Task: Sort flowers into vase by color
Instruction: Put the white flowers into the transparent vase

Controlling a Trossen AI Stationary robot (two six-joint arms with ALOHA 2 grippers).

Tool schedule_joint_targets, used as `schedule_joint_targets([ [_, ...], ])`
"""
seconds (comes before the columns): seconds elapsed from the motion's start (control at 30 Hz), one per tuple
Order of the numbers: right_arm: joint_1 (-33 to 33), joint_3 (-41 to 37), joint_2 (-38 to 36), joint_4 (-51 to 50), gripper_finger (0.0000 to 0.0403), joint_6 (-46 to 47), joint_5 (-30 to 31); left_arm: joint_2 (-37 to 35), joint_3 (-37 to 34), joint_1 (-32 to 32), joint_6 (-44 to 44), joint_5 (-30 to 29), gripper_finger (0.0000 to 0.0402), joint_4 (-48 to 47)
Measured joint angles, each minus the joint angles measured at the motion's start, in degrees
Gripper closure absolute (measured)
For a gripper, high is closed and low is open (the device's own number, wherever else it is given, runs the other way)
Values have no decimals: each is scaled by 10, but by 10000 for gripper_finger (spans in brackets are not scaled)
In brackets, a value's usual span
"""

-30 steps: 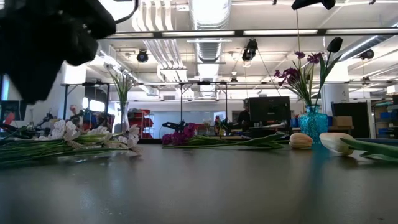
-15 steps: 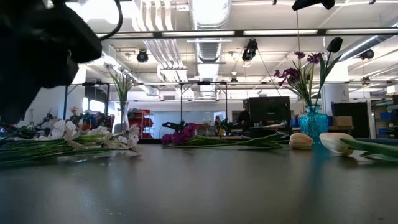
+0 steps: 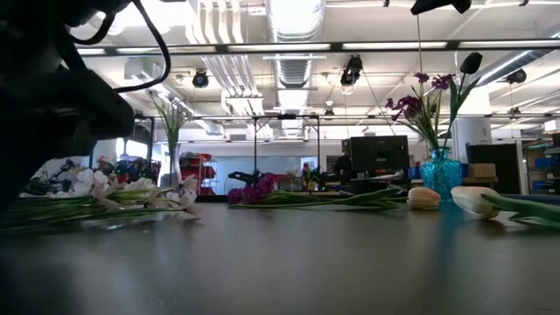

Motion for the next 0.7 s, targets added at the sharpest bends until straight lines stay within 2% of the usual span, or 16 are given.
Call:
schedule_joint_targets([
  [0.13, 0, 0, 0, 1, 390, -1, 0, 5, 5, 0, 20, 5, 301, 3],
  [0.3, 0, 0, 0, 11, 390, 0, 0, -15, 10, 0, 61, -30, 383, -26],
  [0.47, 0, 0, 0, 13, 390, 0, 0, -63, 10, 1, 69, -87, 394, -21],
  [0.57, 0, 0, 0, 13, 390, 1, 0, -105, 12, 1, 64, -161, 398, -26],
  [0.7, 0, 0, 0, 13, 390, 1, 0, -167, 26, 11, 61, -321, 400, -84],
])
